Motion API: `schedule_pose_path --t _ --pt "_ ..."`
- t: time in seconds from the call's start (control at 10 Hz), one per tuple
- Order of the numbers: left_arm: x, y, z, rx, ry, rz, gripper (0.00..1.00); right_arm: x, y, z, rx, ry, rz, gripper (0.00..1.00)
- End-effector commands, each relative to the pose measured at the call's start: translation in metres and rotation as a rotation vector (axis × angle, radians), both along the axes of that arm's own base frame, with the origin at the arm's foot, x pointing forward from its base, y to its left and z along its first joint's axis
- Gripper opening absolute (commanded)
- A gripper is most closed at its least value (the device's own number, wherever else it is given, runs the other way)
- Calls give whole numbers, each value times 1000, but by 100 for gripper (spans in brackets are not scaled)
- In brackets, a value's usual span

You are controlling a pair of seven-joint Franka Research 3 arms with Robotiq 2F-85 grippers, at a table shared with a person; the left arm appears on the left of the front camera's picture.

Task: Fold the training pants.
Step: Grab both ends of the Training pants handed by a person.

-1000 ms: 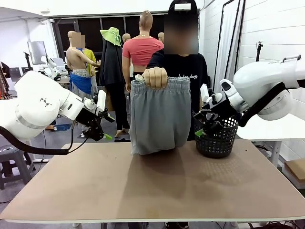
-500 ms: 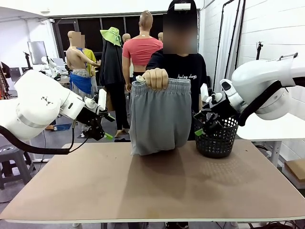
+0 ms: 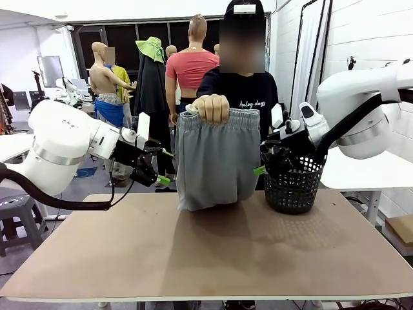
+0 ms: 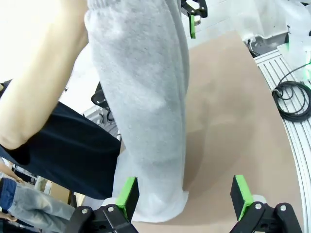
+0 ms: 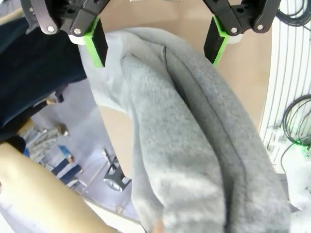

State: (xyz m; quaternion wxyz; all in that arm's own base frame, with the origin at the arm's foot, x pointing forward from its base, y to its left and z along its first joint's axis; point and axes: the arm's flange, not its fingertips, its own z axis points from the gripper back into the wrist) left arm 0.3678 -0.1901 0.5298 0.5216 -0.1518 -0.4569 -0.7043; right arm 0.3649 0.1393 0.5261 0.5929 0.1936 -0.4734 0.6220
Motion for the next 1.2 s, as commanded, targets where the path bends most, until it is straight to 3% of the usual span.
schedule_pose_path --t 0.0,0.2,0.4,0.7,1.1 --pt "17 -5 -3 -35 -69 -24 100 6 3 -9 23 -28 37 100" --pt "18 -12 4 -67 -148 -42 100 6 4 -8 34 -39 61 100" --pt "15 -18 7 -122 -97 -79 100 3 3 -5 58 -5 113 100" --pt "14 -24 5 -199 -27 -74 100 1 4 -2 93 -12 155 100" --pt "10 -31 2 -286 41 4 100 -6 8 -1 142 -26 181 100"
